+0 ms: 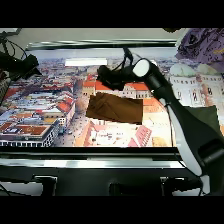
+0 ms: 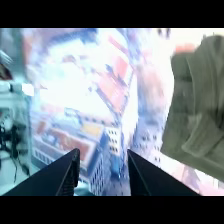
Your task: Fold the clothes and pants, and hang the long-sleeved shirts on hangers.
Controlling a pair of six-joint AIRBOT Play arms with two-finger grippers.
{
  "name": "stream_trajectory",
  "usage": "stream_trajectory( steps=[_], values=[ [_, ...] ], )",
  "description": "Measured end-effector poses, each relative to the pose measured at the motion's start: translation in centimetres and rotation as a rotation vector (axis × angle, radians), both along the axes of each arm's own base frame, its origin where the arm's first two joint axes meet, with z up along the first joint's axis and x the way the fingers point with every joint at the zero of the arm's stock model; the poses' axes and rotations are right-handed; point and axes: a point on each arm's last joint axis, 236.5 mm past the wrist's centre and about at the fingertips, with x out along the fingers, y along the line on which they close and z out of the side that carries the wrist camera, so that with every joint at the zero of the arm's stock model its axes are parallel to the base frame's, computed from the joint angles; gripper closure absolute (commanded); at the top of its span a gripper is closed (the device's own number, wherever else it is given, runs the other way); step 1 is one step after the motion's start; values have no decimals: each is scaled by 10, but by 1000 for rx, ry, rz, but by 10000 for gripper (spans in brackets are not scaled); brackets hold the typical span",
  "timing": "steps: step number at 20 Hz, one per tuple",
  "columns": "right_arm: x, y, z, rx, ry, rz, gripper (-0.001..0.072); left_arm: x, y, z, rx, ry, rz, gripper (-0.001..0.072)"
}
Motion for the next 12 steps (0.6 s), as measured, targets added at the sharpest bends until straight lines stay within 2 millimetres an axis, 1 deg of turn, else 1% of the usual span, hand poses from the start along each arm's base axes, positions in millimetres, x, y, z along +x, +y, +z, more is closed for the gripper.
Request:
stream_trajectory(
  steps=[1,2,3,4,6,7,9,11,12],
  values=[
    [2,-16,12,-5,-20,-15,324,0,0,0,0,0,0,689],
    [5,-36,23,-17,-40,-31,300,0,0,0,0,0,-1,689],
    [7,-58,31,-36,-52,-42,246,0,0,0,3,-1,-5,689],
    [9,-84,36,-61,-60,-52,237,0,0,0,6,-3,-11,689],
    [9,-139,34,-127,-51,-61,236,-2,0,-1,13,0,-26,689],
    [7,-166,28,-158,-34,-61,237,-2,0,-1,17,0,-35,689],
    [-1,-217,11,-196,17,-56,237,-4,0,-1,21,3,-44,689],
    [-11,-258,-16,-201,77,-54,237,-5,1,0,24,4,-49,689],
    [-16,-273,-31,-195,104,-57,238,-6,1,0,25,2,-50,689]
  ],
)
